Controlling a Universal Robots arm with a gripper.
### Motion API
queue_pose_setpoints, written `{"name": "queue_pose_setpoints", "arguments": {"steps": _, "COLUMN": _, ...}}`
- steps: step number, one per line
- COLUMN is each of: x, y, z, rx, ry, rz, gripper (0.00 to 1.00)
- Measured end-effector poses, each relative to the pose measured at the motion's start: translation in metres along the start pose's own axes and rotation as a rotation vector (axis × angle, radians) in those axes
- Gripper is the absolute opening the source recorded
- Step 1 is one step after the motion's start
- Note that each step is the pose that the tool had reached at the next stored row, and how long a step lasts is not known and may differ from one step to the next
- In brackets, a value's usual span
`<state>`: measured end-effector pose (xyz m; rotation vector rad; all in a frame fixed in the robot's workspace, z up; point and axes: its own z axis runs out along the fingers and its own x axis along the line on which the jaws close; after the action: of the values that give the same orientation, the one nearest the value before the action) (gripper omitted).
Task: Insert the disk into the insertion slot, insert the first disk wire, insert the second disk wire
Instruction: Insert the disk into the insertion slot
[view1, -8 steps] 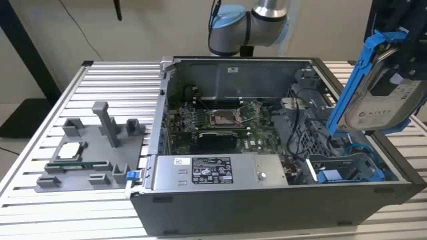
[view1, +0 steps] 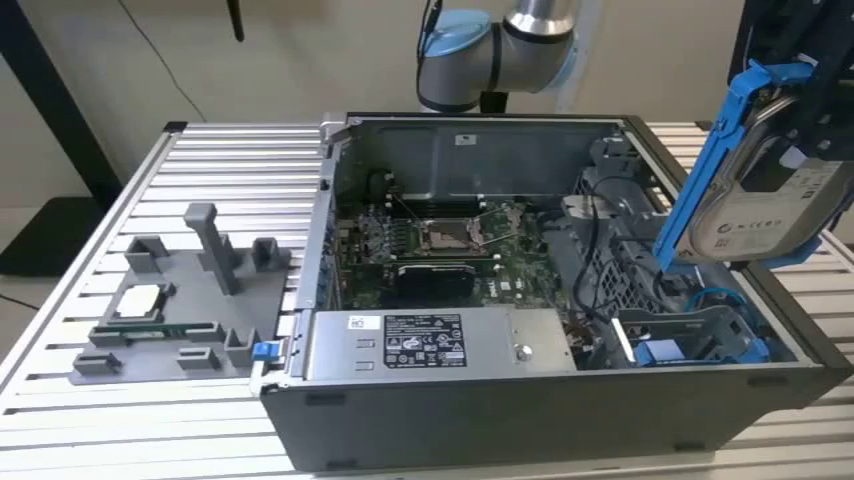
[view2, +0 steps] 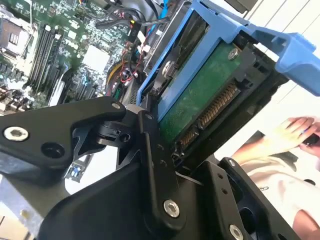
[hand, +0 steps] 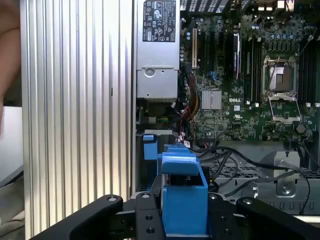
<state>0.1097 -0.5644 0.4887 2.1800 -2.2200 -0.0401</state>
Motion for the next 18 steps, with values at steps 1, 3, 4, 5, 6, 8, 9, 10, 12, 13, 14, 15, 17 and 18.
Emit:
{"name": "queue_pose_setpoints", "arguments": {"steps": 1, "x": 0.0, "y": 0.0, "z": 0.0, "rx": 0.0, "ry": 0.0001, "rz": 0.0, "gripper": 0.0}}
{"name": "queue_pose_setpoints", "arguments": {"steps": 3, "x": 0.0, "y": 0.0, "z": 0.0, "rx": 0.0, "ry": 0.0001, "rz": 0.0, "gripper": 0.0}}
{"name": "queue_pose_setpoints", "arguments": {"steps": 4, "x": 0.0, "y": 0.0, "z": 0.0, "rx": 0.0, "ry": 0.0, "rz": 0.0, "gripper": 0.0}}
{"name": "queue_pose_setpoints", "arguments": {"steps": 5, "x": 0.0, "y": 0.0, "z": 0.0, "rx": 0.0, "ry": 0.0, "rz": 0.0, "gripper": 0.0}}
{"name": "queue_pose_setpoints", "arguments": {"steps": 6, "x": 0.0, "y": 0.0, "z": 0.0, "rx": -0.001, "ry": 0.0001, "rz": 0.0, "gripper": 0.0}}
{"name": "queue_pose_setpoints", "arguments": {"steps": 8, "x": 0.0, "y": -0.0001, "z": 0.0004, "rx": -0.0155, "ry": 0.0008, "rz": 0.0, "gripper": 0.0}}
{"name": "queue_pose_setpoints", "arguments": {"steps": 9, "x": 0.0, "y": -0.0004, "z": 0.0006, "rx": -0.0262, "ry": 0.0013, "rz": 0.0, "gripper": 0.0}}
{"name": "queue_pose_setpoints", "arguments": {"steps": 10, "x": 0.0, "y": -0.0009, "z": 0.001, "rx": -0.0358, "ry": 0.0015, "rz": 0.0, "gripper": 0.0}}
{"name": "queue_pose_setpoints", "arguments": {"steps": 12, "x": 0.0, "y": -0.0025, "z": 0.0023, "rx": -0.0505, "ry": 0.0017, "rz": 0.0, "gripper": 0.0}}
{"name": "queue_pose_setpoints", "arguments": {"steps": 13, "x": 0.0001, "y": -0.0034, "z": 0.003, "rx": -0.0569, "ry": 0.0018, "rz": 0.0, "gripper": 0.0}}
{"name": "queue_pose_setpoints", "arguments": {"steps": 14, "x": 0.0002, "y": -0.0045, "z": 0.0038, "rx": -0.0624, "ry": 0.0019, "rz": 0.0, "gripper": 0.0}}
{"name": "queue_pose_setpoints", "arguments": {"steps": 15, "x": 0.0005, "y": -0.0057, "z": 0.0046, "rx": -0.0681, "ry": 0.0022, "rz": 0.0, "gripper": 0.0}}
{"name": "queue_pose_setpoints", "arguments": {"steps": 17, "x": 0.0011, "y": -0.0079, "z": 0.0061, "rx": -0.0798, "ry": 0.0023, "rz": 0.0, "gripper": 0.0}}
{"name": "queue_pose_setpoints", "arguments": {"steps": 18, "x": 0.0014, "y": -0.0091, "z": 0.0068, "rx": -0.0853, "ry": 0.0025, "rz": 0.0, "gripper": 0.0}}
